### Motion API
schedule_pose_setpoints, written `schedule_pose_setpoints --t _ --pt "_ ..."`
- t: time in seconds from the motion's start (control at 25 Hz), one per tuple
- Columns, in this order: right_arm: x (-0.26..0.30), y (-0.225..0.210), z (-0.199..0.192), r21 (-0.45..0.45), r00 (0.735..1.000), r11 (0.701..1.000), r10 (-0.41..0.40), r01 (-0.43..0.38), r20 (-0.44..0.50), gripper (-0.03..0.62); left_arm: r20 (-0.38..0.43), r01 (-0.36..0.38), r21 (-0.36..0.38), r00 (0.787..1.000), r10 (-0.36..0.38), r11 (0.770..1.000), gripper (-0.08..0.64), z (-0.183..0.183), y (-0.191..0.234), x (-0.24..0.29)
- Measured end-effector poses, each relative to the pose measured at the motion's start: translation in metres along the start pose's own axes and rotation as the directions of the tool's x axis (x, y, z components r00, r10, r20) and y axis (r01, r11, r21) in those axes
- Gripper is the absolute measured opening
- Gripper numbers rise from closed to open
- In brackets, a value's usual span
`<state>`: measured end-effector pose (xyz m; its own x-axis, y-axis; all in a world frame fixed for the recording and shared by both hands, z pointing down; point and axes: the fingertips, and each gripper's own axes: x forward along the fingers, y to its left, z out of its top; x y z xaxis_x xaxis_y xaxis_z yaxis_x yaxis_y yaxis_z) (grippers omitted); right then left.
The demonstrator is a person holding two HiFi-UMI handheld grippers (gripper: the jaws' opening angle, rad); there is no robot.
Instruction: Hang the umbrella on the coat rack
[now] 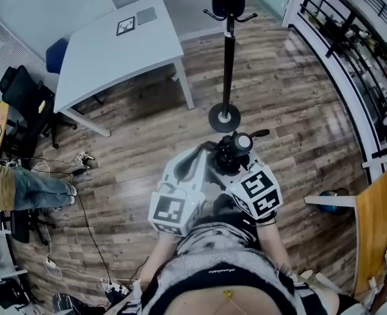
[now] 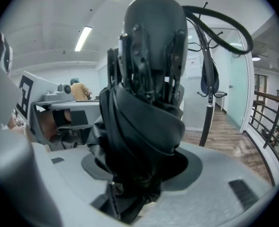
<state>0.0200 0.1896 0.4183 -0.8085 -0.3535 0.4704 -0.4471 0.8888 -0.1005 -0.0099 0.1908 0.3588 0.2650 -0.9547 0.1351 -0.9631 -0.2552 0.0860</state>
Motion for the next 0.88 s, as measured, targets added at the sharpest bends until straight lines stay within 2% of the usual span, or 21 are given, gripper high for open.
schedule_pose_setpoints --t 0.36,0.88 --pt "0.006 -0.038 0.012 -0.024 1.000 0.999 0.025 -0.024 0.007 0.249 0.014 -0.026 0.010 1.000 0.026 1.000 0.018 0.011 -0.001 0.036" --pt "-0.005 -0.095 0.007 -0.042 1.000 0.999 -0.001 0.000 -0.014 0.249 0.018 -0.003 -0.001 1.000 0.003 1.000 0.018 0.009 -0.023 0.086"
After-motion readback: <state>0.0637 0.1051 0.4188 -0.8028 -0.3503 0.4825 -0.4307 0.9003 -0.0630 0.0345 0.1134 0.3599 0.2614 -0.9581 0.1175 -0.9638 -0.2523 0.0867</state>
